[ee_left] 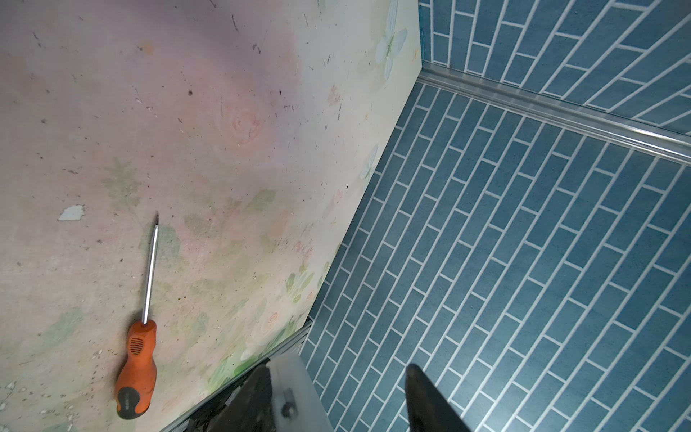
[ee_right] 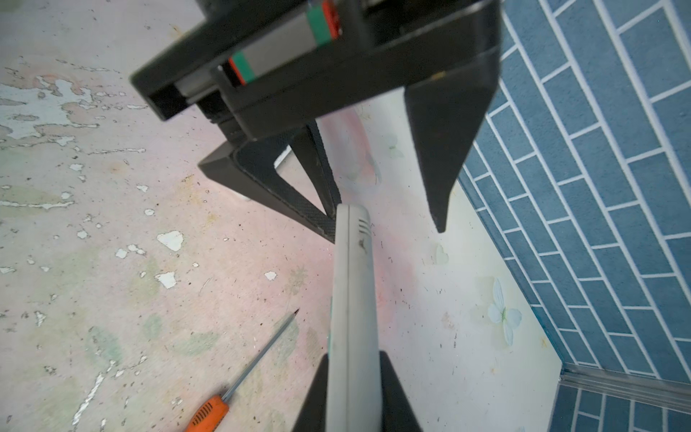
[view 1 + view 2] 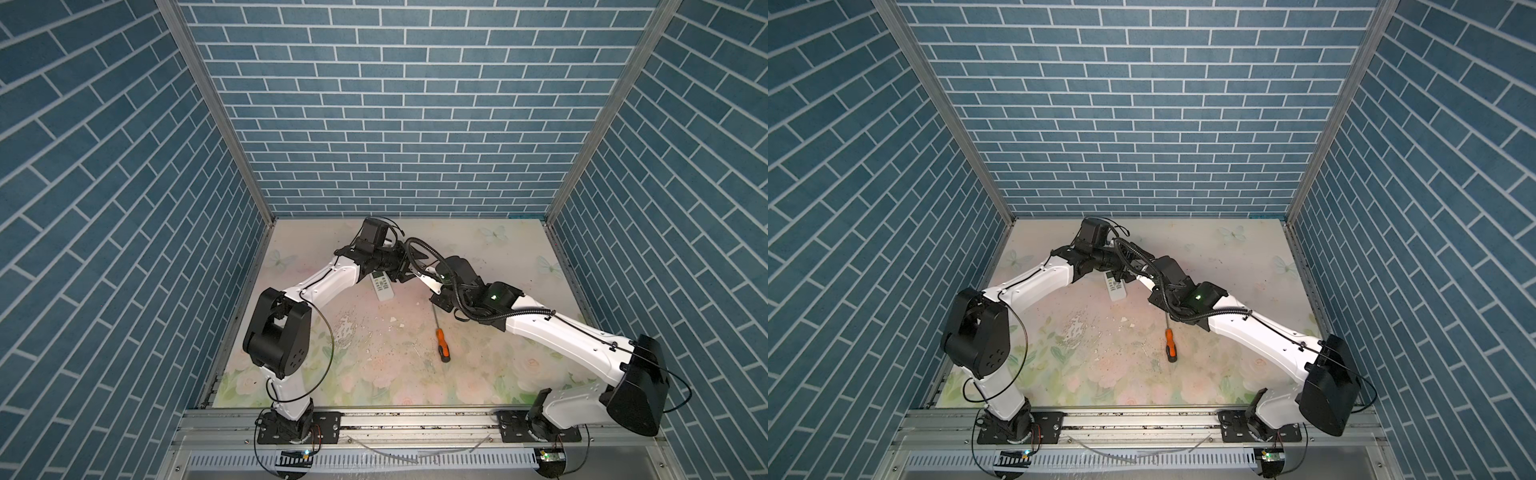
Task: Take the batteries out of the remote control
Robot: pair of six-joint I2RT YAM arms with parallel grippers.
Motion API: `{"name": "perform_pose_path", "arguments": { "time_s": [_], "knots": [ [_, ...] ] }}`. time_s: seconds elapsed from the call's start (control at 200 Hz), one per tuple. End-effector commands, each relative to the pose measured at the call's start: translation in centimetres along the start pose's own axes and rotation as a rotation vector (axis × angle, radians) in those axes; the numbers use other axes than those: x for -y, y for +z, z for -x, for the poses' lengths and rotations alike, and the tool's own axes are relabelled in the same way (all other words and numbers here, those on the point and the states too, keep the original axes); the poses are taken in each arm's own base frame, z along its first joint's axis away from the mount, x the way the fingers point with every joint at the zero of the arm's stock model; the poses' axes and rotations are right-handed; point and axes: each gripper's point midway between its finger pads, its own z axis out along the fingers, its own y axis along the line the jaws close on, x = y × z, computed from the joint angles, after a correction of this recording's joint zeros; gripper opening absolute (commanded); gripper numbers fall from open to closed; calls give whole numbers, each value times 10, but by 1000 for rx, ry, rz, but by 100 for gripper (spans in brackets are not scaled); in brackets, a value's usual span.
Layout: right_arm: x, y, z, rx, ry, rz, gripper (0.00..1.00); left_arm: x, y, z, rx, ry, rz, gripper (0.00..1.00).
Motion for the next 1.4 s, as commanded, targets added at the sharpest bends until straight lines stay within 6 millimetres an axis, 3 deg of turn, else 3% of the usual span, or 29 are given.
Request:
{"name": "perform_pose_path", "arguments": {
  "time_s": [0.0, 0.46, 0.78, 1.095, 1.18, 1.395],
  "knots": [
    [14, -6, 33, 83, -21, -57, 0, 1, 7, -10, -56, 0, -20, 56],
    [21, -4, 46, 121, -24, -116, 0, -2, 12, -10, -68, -19, -31, 47],
    [21, -5, 47, 124, -33, -121, 0, 0, 14, -7, -68, -29, -45, 27],
    [14, 0, 50, 123, -41, -124, 0, 11, 13, -6, -61, -34, -85, 14],
    [13, 2, 52, 127, -38, -129, 0, 13, 14, -4, -61, -39, -99, 0],
    [15, 2, 55, 139, -21, -156, 15, 20, 14, -3, -61, -52, -137, 0]
  ]
}}
